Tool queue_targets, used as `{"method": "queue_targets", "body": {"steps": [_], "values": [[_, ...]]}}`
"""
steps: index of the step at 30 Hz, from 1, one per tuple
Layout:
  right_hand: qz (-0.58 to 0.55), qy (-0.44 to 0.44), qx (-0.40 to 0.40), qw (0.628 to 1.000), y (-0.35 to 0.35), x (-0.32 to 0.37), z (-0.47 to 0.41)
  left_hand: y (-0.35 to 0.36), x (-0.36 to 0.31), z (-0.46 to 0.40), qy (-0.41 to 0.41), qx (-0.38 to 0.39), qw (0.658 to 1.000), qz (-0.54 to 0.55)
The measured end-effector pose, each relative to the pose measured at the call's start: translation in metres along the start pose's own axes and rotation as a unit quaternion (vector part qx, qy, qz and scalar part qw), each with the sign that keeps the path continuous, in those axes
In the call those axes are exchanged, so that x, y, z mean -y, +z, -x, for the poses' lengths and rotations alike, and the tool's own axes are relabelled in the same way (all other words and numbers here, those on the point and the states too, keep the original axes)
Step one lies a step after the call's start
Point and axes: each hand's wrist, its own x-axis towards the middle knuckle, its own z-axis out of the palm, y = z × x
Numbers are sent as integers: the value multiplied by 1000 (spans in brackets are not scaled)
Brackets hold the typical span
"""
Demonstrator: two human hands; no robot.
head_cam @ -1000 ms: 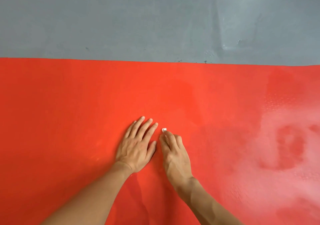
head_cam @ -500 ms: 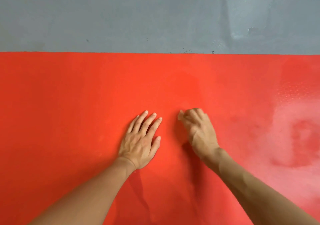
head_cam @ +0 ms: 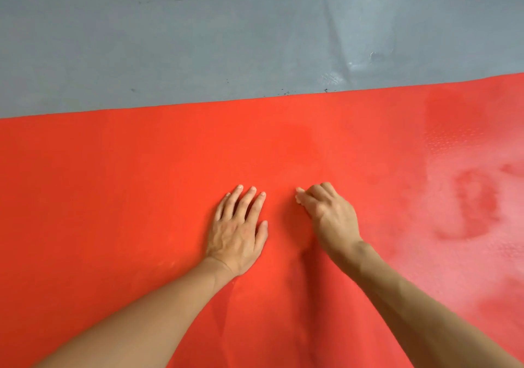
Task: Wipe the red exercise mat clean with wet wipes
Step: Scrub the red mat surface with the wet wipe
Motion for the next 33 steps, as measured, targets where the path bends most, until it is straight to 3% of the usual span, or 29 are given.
{"method": "queue_targets", "body": {"steps": [4, 6, 9, 11, 13, 17, 19, 22, 24, 25, 27, 30, 31, 33], "values": [[-30, 255, -66, 964, -5, -33, -36, -7, 6, -31, 8, -20, 1000, 17], [-62, 232, -85, 967, 4, 5, -35, -4, 11, -48, 6, -25, 999, 25], [-108, 46, -17, 993, 15, 61, -12, 5, 14, -55, -2, -9, 1000, 29], [-96, -27, 1, 995, 15, 46, -17, 8, 14, -55, -5, -3, 1000, 28], [-68, 18, -30, 997, 16, 9, -34, 5, 13, -54, -7, -1, 1000, 24], [-45, 224, -106, 968, 17, -24, -63, 6, 13, -55, -15, 3, 1000, 20], [-65, 215, -117, 967, 19, 1, -57, 6, 13, -54, -18, 1, 1000, 16], [-119, 61, -51, 990, 18, 32, -30, 6, 14, -56, -14, -1, 1000, 15], [-110, -12, -18, 994, 14, 17, -27, 7, 14, -55, -14, -4, 1000, 15], [-95, 0, -27, 995, 13, 0, -34, 7, 14, -54, -15, -7, 1000, 12], [-60, 102, -83, 989, 10, -36, -53, 7, 14, -55, -16, -13, 1000, 10], [-76, 271, -138, 949, 11, -49, -71, 6, 13, -56, -17, -8, 1000, 9], [-87, 284, -143, 944, 14, -35, -70, 6, 12, -55, -18, -7, 1000, 9], [-116, 225, -123, 960, 18, 3, -59, 5, 11, -55, -19, -10, 1000, 11]]}}
